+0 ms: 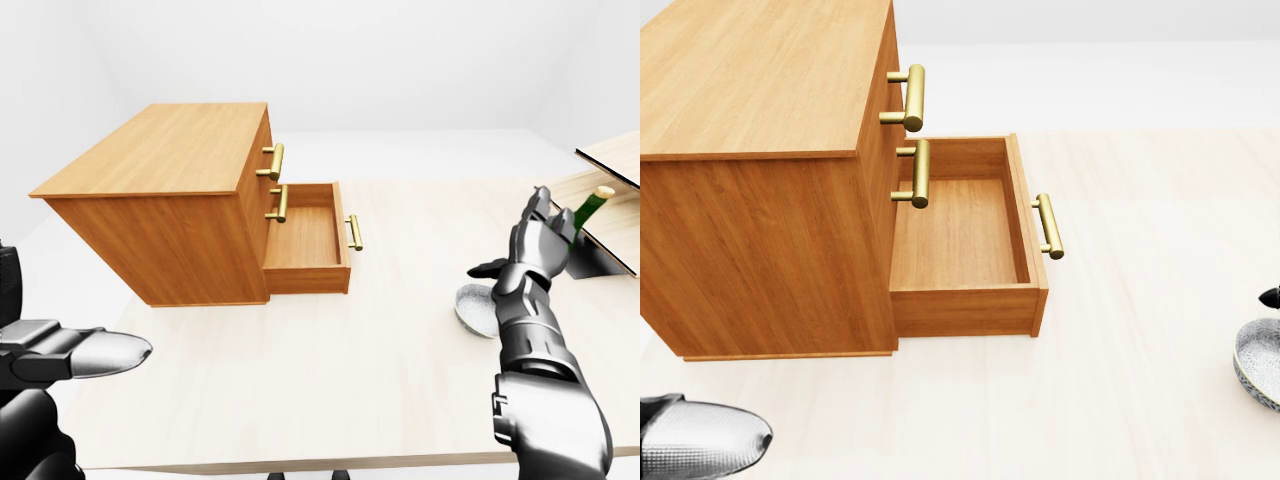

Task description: Put the bowl on top of the cabinet.

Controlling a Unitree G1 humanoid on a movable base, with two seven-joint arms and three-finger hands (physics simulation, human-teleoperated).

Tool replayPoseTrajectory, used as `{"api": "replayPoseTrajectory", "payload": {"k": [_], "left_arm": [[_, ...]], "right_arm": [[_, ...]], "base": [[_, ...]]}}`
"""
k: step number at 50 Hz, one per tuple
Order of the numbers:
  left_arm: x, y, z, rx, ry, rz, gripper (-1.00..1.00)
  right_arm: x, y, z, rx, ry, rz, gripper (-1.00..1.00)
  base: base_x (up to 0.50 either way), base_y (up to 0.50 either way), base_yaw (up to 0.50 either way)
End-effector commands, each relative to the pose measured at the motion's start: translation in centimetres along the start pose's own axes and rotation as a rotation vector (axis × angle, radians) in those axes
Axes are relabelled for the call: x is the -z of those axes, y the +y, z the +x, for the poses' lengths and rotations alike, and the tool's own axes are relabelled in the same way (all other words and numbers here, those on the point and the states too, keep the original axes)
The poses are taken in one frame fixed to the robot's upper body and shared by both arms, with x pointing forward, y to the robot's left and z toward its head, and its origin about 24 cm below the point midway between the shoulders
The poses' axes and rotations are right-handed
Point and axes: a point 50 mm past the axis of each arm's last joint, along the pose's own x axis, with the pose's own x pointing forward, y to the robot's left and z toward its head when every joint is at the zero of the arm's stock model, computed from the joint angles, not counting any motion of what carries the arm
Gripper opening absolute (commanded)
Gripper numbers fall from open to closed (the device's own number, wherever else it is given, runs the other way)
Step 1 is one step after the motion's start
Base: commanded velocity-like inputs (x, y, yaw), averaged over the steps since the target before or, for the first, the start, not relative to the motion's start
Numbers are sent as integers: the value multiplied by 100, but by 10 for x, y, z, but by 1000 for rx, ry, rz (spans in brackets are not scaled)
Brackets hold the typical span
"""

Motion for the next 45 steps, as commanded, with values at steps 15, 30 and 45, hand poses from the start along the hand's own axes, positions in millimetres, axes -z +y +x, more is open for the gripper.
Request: {"api": "replayPoseTrajectory", "payload": {"k": [15,30,45], "left_arm": [[2,-1,-1,3,16,5,100],[3,-1,-1,3,21,4,100],[4,-1,-2,4,24,3,100]], "right_arm": [[-6,7,-5,-22,-37,16,100],[-11,7,-11,-38,-94,42,100],[-18,1,-20,-47,-177,68,100]], "base": [[0,0,0],[0,0,0],[0,0,0]]}}
